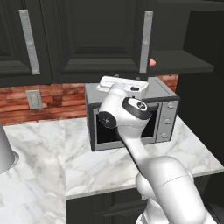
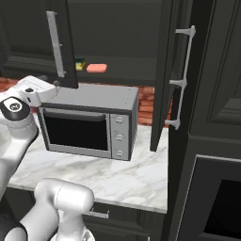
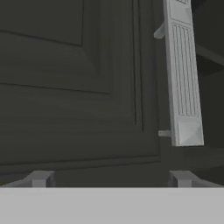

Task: Pick up the bar soap and sponge from the sink, and place them back in the cabinet, and close the cabinet doors.

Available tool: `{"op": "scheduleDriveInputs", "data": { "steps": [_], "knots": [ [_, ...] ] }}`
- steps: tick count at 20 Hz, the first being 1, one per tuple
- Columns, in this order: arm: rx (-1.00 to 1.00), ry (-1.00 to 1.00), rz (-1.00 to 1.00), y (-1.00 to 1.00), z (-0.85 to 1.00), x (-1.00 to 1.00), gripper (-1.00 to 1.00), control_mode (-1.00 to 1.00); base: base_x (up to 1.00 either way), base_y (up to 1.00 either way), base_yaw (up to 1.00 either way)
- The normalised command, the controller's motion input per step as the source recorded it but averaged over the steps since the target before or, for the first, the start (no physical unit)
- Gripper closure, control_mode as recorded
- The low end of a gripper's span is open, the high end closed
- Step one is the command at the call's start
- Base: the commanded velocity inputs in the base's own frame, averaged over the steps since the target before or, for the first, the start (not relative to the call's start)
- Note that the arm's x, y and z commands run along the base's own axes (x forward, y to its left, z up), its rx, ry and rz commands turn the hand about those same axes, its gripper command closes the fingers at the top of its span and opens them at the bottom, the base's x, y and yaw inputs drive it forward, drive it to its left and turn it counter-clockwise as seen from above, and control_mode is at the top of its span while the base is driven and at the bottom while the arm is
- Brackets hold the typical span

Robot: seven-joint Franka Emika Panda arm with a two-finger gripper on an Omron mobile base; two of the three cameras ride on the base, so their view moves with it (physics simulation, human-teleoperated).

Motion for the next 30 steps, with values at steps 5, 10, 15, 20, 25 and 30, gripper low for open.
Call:
{"op": "scheduleDriveInputs", "data": {
  "steps": [5,10,15,20,25,30],
  "knots": [
    [0.0,0.0,0.08,-0.2,0.0,0.31,-1.0,-1.0,0.0,0.0,0.0],
    [0.0,0.0,0.07,-0.13,0.0,0.29,-1.0,-1.0,0.0,0.0,0.0],
    [0.0,0.0,0.07,-0.1,0.0,0.25,-1.0,-1.0,0.0,0.0,0.0],
    [0.0,0.0,0.07,-0.07,0.0,0.19,-1.0,-1.0,0.0,0.0,0.0],
    [0.0,0.0,0.05,0.0,0.0,0.2,-1.0,-1.0,0.0,0.0,0.0],
    [0.0,0.0,0.03,0.0,0.0,0.04,-1.0,-1.0,0.0,0.0,0.0]
  ]
}}
